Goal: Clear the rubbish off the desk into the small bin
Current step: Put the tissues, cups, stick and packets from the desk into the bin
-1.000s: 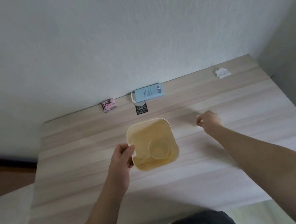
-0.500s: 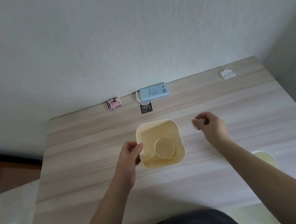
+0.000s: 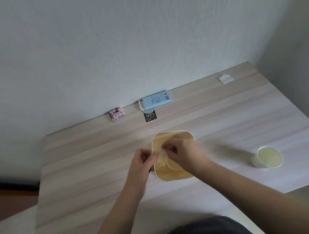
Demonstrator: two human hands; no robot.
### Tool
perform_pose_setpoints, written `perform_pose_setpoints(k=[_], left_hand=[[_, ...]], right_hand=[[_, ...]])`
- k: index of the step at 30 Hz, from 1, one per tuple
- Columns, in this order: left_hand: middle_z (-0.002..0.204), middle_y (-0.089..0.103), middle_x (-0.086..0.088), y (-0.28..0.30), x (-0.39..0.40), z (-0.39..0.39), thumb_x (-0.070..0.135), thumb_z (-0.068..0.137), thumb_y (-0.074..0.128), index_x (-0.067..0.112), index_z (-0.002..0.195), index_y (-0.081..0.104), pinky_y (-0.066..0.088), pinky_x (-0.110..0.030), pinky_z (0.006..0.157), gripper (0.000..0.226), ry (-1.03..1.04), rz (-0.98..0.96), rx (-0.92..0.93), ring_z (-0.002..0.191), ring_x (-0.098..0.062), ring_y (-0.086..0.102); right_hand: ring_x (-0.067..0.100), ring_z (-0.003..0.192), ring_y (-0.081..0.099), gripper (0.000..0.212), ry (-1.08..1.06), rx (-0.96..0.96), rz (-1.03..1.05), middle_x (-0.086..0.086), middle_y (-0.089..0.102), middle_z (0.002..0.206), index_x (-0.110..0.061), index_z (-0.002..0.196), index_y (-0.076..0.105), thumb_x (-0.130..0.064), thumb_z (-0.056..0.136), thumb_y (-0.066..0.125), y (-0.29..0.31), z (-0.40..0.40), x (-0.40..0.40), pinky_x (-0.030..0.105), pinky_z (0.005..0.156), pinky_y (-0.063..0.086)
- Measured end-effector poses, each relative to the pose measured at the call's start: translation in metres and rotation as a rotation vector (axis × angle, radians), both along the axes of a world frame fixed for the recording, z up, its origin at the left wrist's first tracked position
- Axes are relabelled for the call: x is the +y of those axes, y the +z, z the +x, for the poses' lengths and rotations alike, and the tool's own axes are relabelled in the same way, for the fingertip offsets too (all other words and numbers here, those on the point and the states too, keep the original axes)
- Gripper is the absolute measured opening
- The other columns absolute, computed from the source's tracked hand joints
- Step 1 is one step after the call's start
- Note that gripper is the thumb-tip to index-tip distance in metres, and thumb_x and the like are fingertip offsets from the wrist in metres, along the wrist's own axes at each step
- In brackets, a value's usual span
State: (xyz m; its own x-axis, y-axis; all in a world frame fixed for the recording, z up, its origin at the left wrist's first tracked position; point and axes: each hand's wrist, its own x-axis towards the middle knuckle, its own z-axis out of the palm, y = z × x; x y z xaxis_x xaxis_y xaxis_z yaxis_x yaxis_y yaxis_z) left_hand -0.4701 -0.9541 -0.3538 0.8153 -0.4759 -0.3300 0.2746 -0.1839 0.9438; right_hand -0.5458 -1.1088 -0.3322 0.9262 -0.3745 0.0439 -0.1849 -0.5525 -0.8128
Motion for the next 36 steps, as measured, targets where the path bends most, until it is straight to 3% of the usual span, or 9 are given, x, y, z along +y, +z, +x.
perform_pose_setpoints(k=[5, 7, 10, 12, 14, 17, 26, 31, 36], left_hand=[[0.063, 0.055, 0.005, 0.005, 0.026, 0.006, 0.013, 0.09, 0.066, 0.004, 0.088, 0.053, 0.037, -0.016, 0.05, 0.015, -0.056, -0.031, -0.007, 0.053, -0.005, 0.044], [0.062, 0.056, 0.006, 0.005, 0.038, 0.01, 0.012, 0.091, 0.064, 0.005, 0.088, 0.053, 0.037, -0.016, 0.05, 0.014, -0.057, -0.05, 0.005, 0.052, -0.005, 0.044], [0.061, 0.056, 0.005, 0.001, 0.057, 0.015, 0.014, 0.091, 0.066, 0.005, 0.087, 0.053, 0.038, -0.017, 0.049, 0.016, -0.06, -0.062, 0.022, 0.05, -0.006, 0.046], [0.06, 0.056, 0.006, -0.002, 0.068, 0.018, 0.017, 0.09, 0.068, 0.006, 0.086, 0.054, 0.039, -0.017, 0.049, 0.018, -0.072, -0.067, 0.031, 0.05, -0.006, 0.048], [0.061, 0.055, 0.006, -0.004, 0.077, 0.021, 0.024, 0.085, 0.07, 0.008, 0.085, 0.055, 0.039, -0.017, 0.049, 0.023, -0.081, -0.086, 0.051, 0.05, -0.006, 0.047], [0.061, 0.051, 0.003, -0.008, 0.086, 0.024, 0.036, 0.075, 0.074, 0.01, 0.084, 0.055, 0.038, -0.018, 0.049, 0.034, -0.09, -0.106, 0.094, 0.051, -0.008, 0.044], [0.061, 0.048, 0.003, -0.022, 0.094, 0.031, 0.033, 0.075, 0.074, 0.009, 0.085, 0.054, 0.039, -0.018, 0.048, 0.033, -0.164, -0.115, 0.149, 0.05, -0.008, 0.043], [0.061, 0.044, 0.003, -0.026, 0.077, 0.029, 0.045, 0.067, 0.075, 0.013, 0.084, 0.055, 0.036, -0.024, 0.055, 0.042, -0.241, -0.073, 0.149, 0.054, -0.01, 0.038], [0.059, 0.043, 0.005, -0.024, 0.051, 0.019, 0.046, 0.066, 0.075, 0.015, 0.082, 0.056, 0.034, -0.033, 0.064, 0.039, -0.263, -0.061, 0.159, 0.057, -0.013, 0.038]], right_hand=[[0.027, 0.101, 0.062, 0.035, 0.071, 0.159, -0.068, 0.011, 0.068, 0.111, -0.014, 0.118, 0.067, -0.005, 0.087, 0.055, -0.007, 0.016, 0.042, 0.032, 0.086, 0.048], [0.026, 0.102, 0.062, 0.041, 0.087, 0.186, -0.07, 0.01, 0.067, 0.114, -0.019, 0.127, 0.061, -0.008, 0.088, 0.054, -0.006, 0.02, 0.054, 0.032, 0.084, 0.048], [0.015, 0.087, 0.065, 0.047, 0.039, 0.236, -0.049, 0.001, 0.069, 0.106, -0.029, 0.135, 0.052, -0.014, 0.091, 0.049, -0.004, 0.021, 0.068, 0.022, 0.074, 0.045], [0.015, 0.1, 0.065, 0.048, 0.004, 0.254, 0.006, -0.003, 0.068, 0.118, -0.032, 0.138, 0.047, -0.015, 0.093, 0.046, 0.0, 0.021, 0.076, 0.024, 0.086, 0.048], [0.016, 0.109, 0.063, 0.048, -0.023, 0.239, 0.044, -0.003, 0.066, 0.123, -0.031, 0.138, 0.047, -0.012, 0.094, 0.045, 0.006, 0.019, 0.082, 0.028, 0.094, 0.047], [0.011, 0.112, 0.061, 0.042, -0.066, 0.19, 0.01, -0.004, 0.066, 0.121, -0.024, 0.13, 0.055, -0.009, 0.093, 0.047, 0.015, 0.014, 0.09, 0.025, 0.096, 0.046], [-0.008, 0.091, 0.063, 0.029, -0.324, 0.141, 0.087, -0.021, 0.07, 0.095, -0.035, 0.109, 0.064, -0.013, 0.092, 0.054, 0.037, -0.036, 0.072, 0.01, 0.076, 0.047], [0.0, 0.095, 0.064, 0.024, -0.521, 0.128, 0.034, -0.017, 0.071, 0.097, -0.032, 0.106, 0.065, -0.016, 0.092, 0.055, 0.028, -0.074, 0.035, 0.021, 0.083, 0.049], [0.012, 0.095, 0.061, 0.025, -0.685, 0.22, -0.04, -0.002, 0.067, 0.109, -0.025, 0.115, 0.062, -0.02, 0.092, 0.056, 0.0, -0.115, -0.023, 0.027, 0.082, 0.045]])
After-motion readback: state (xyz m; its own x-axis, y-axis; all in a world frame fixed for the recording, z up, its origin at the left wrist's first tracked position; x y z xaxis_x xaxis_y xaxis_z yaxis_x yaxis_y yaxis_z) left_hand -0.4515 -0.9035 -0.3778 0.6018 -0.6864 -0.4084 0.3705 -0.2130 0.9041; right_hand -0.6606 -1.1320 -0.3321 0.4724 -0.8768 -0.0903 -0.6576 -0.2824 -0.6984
